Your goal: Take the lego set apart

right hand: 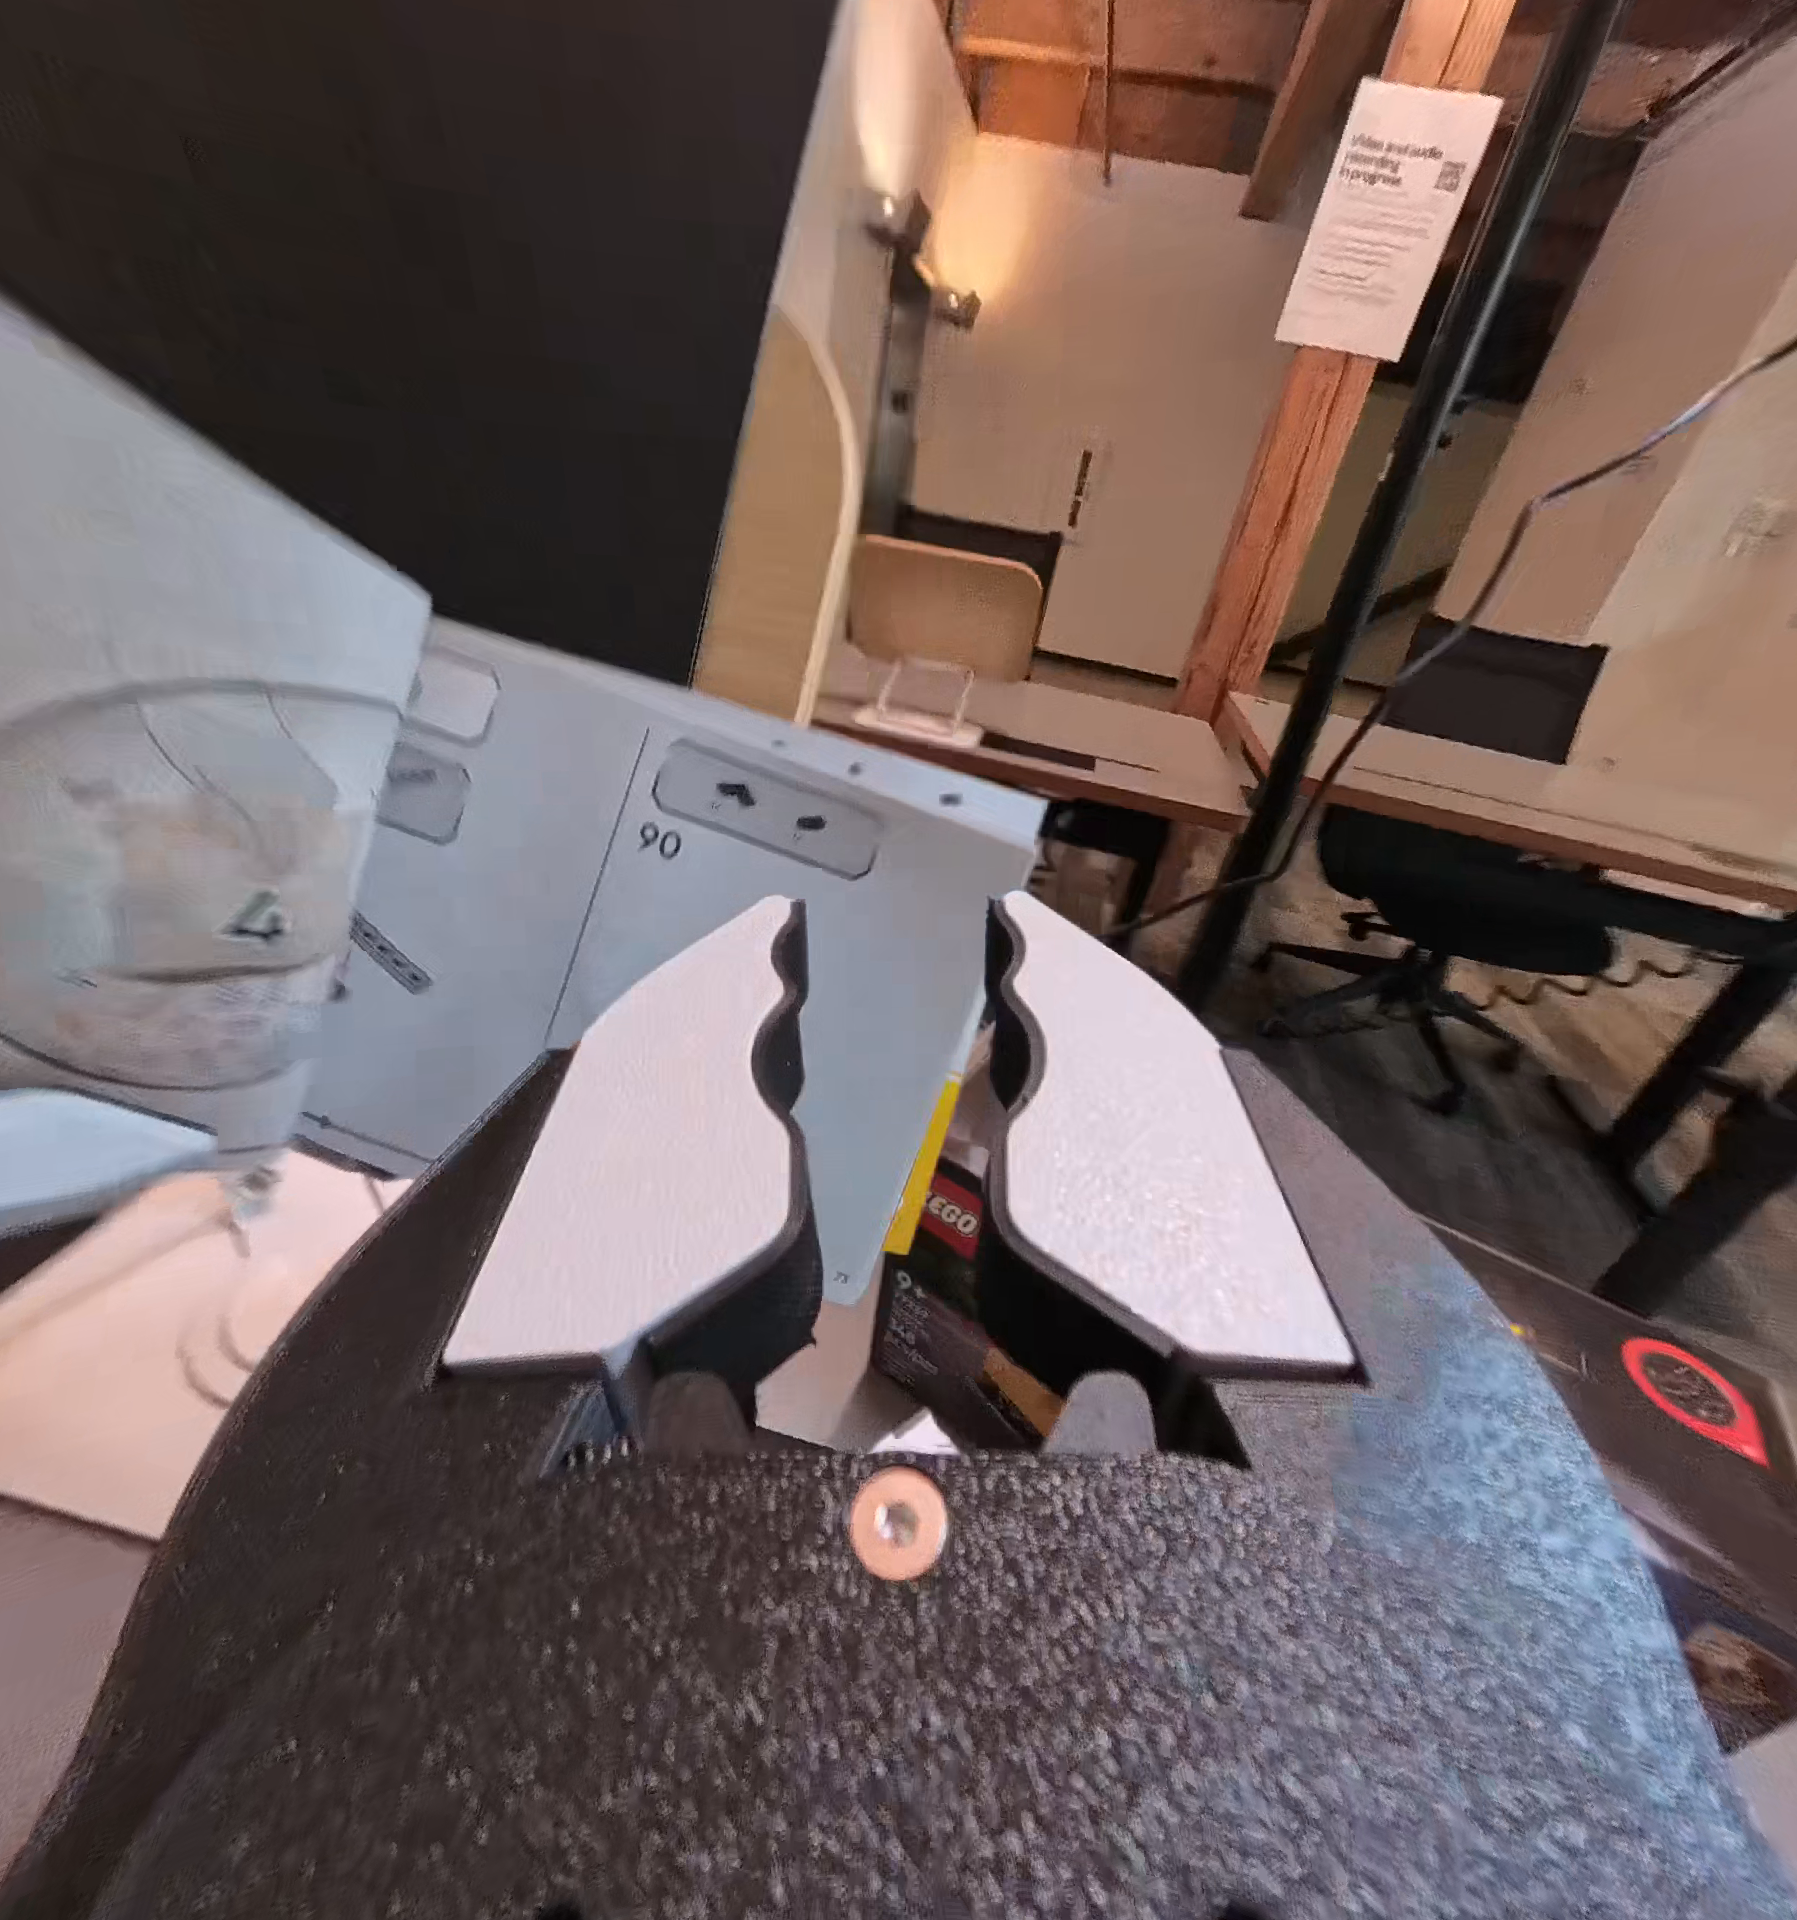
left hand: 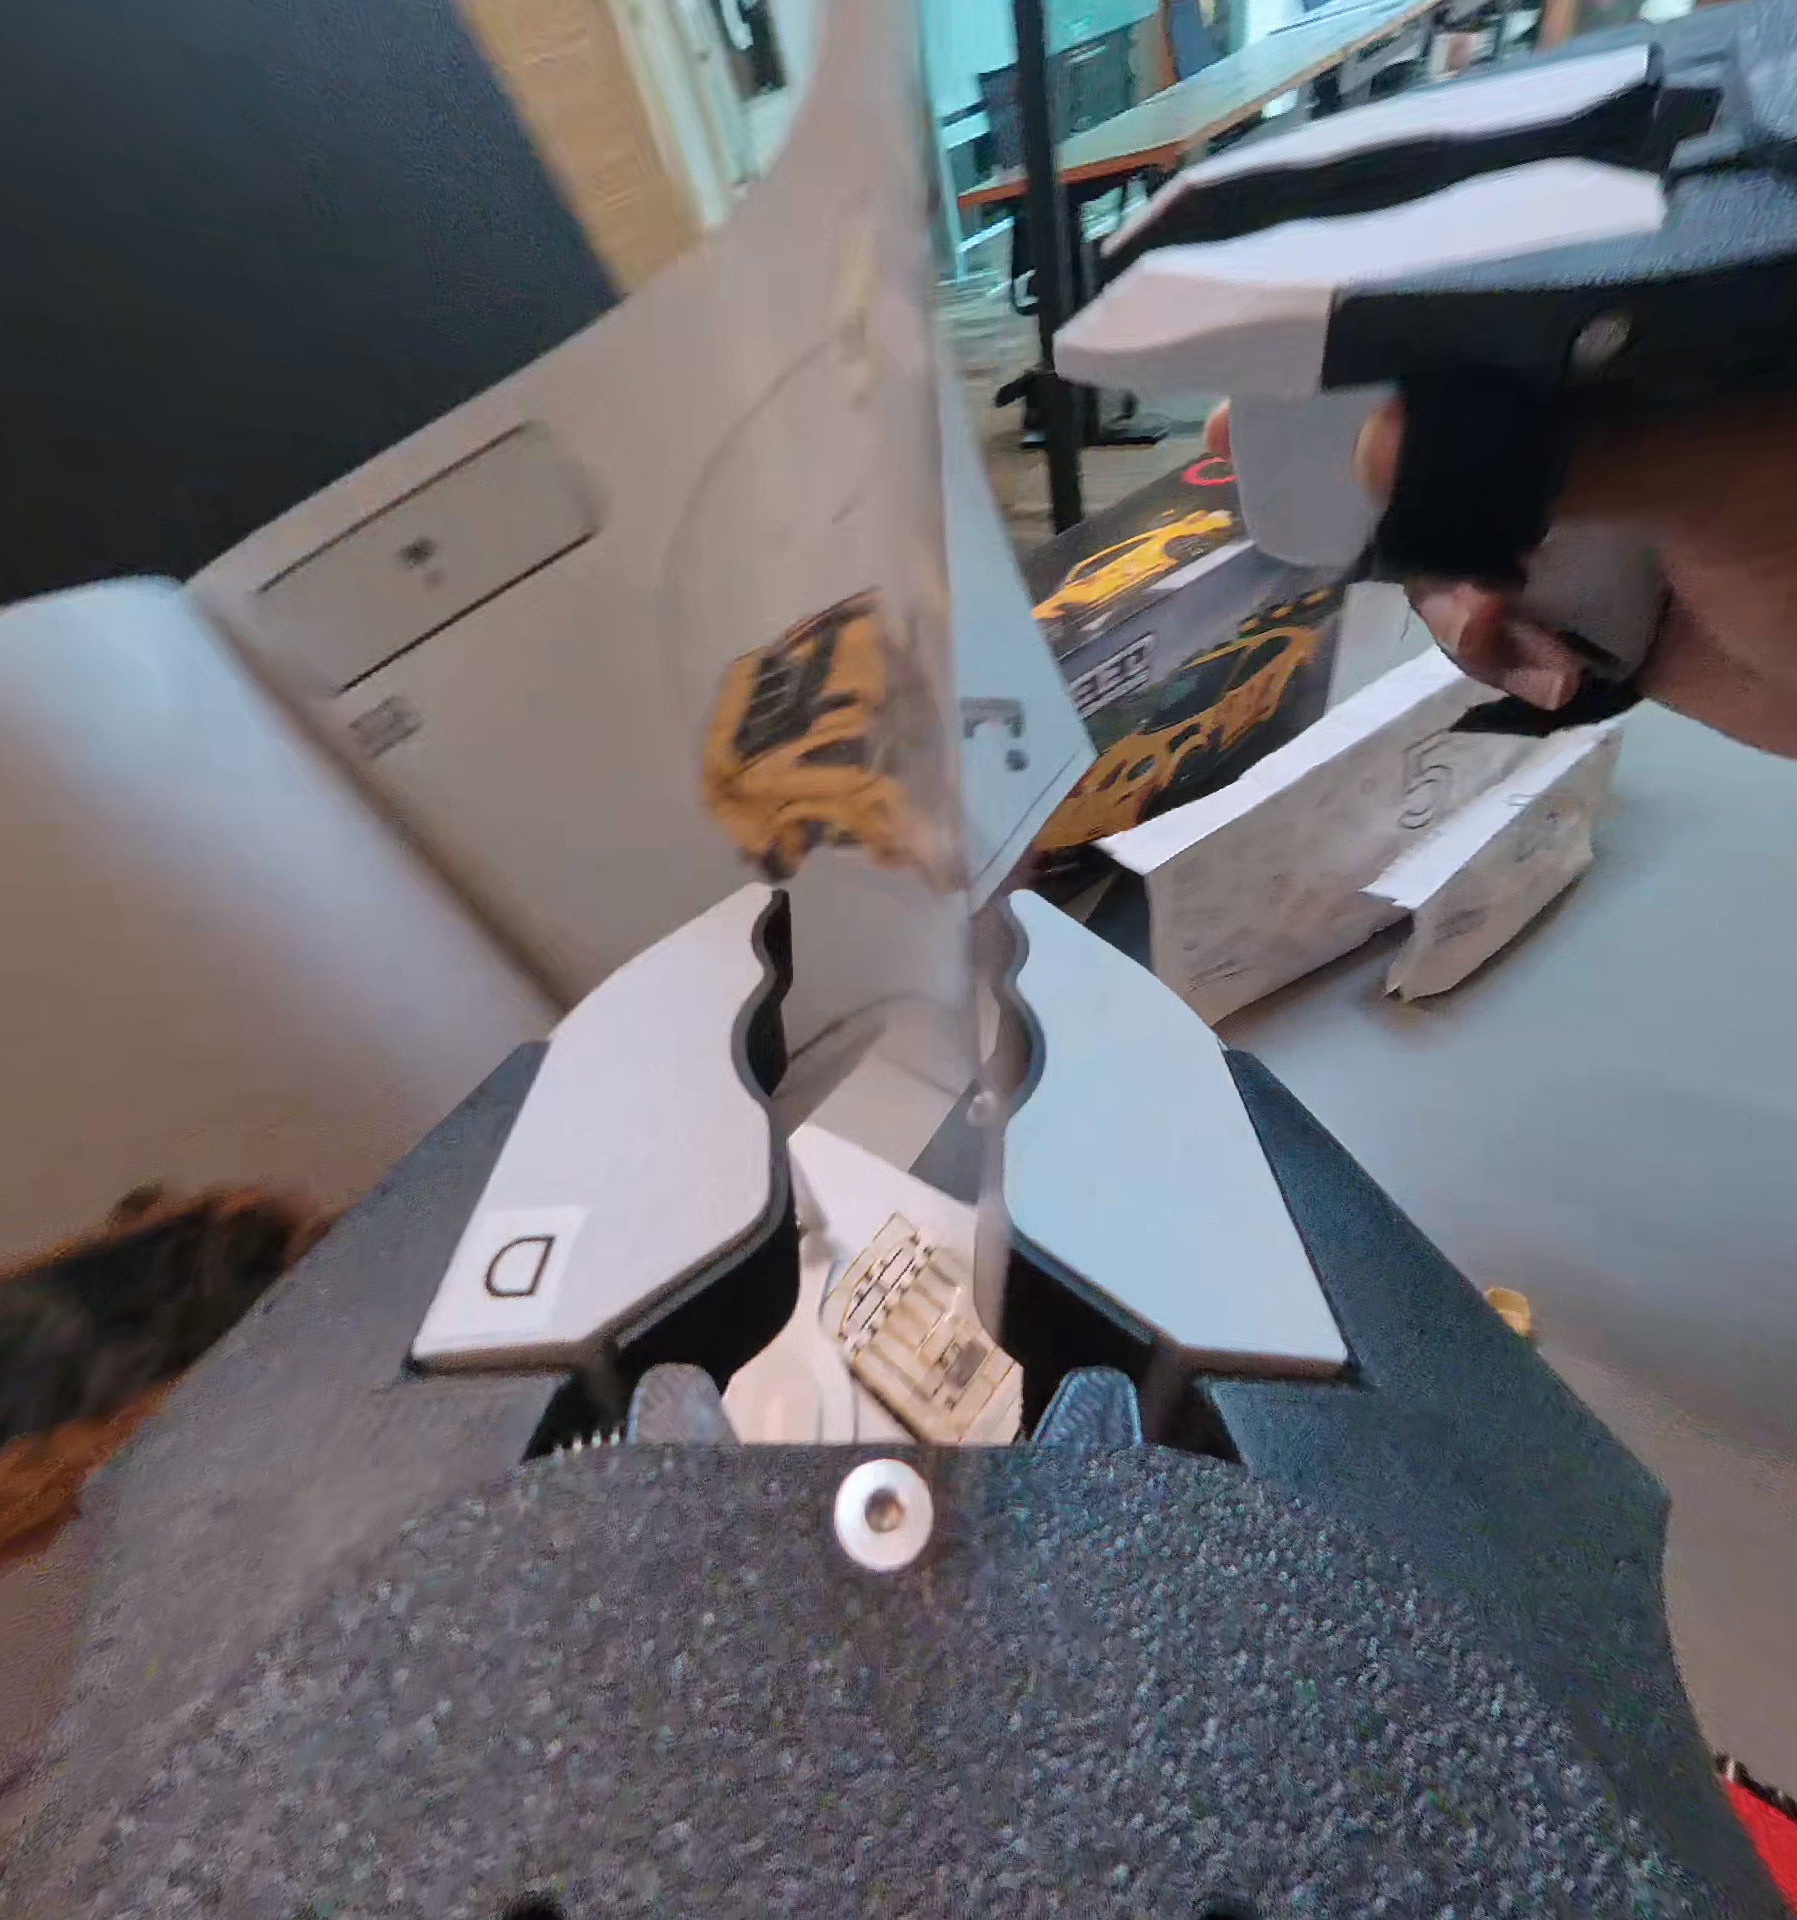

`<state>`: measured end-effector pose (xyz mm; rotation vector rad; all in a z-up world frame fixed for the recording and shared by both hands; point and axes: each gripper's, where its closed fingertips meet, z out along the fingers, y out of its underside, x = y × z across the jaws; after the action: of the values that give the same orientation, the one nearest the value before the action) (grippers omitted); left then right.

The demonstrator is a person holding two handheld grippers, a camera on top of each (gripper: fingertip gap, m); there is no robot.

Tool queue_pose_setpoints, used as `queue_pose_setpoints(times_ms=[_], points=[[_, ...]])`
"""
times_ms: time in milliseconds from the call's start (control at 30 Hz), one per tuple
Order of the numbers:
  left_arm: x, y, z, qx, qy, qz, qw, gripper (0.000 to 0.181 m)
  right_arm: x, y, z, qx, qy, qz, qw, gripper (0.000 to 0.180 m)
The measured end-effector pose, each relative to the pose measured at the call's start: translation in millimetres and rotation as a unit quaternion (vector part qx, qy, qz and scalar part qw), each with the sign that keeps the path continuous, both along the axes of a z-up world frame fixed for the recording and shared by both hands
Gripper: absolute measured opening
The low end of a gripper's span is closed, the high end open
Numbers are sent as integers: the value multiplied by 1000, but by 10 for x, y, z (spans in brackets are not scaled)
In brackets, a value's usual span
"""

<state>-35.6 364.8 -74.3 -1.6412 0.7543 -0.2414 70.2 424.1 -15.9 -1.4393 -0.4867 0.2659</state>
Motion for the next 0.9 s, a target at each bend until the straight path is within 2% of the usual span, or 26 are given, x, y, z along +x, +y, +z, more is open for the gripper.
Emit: queue_pose_setpoints(times_ms=[100, 267, 367, 500, 600, 700, 767, 833, 900], points=[[389, -5, -32, 8, 25, -48, 999, 35, 164, -254, 238, 19, 54, 41, 998, 32], [837, 51, -144, -2, 48, -94, 994, 38, 270, -568, 372, 38, 57, 58, 996, 32], [847, 56, -171, -16, 45, -100, 994, 43, 129, -686, 283, 32, 28, 77, 996, 31], [578, -186, 3, 10, 3, -101, 995, 33, -81, -555, -79, -23, -32, 63, 997, 32], [270, -246, 39, 1, -8, -71, 997, 31, -138, -252, -349, -77, -34, 43, 996, 59], [-15, -227, -34, -6, 24, -33, 999, 31, -182, 143, -627, -146, -41, 50, 987, 89], [-128, -255, -59, -1, 37, -23, 999, 31, -230, 320, -733, -186, -31, 90, 978, 97], [-198, -284, -71, 2, 40, -18, 999, 31, -293, 402, -741, -213, -9, 148, 966, 89], [-256, -291, -96, 3, 44, -10, 999, 31, -319, 414, -646, -209, 4, 200, 957, 64]])
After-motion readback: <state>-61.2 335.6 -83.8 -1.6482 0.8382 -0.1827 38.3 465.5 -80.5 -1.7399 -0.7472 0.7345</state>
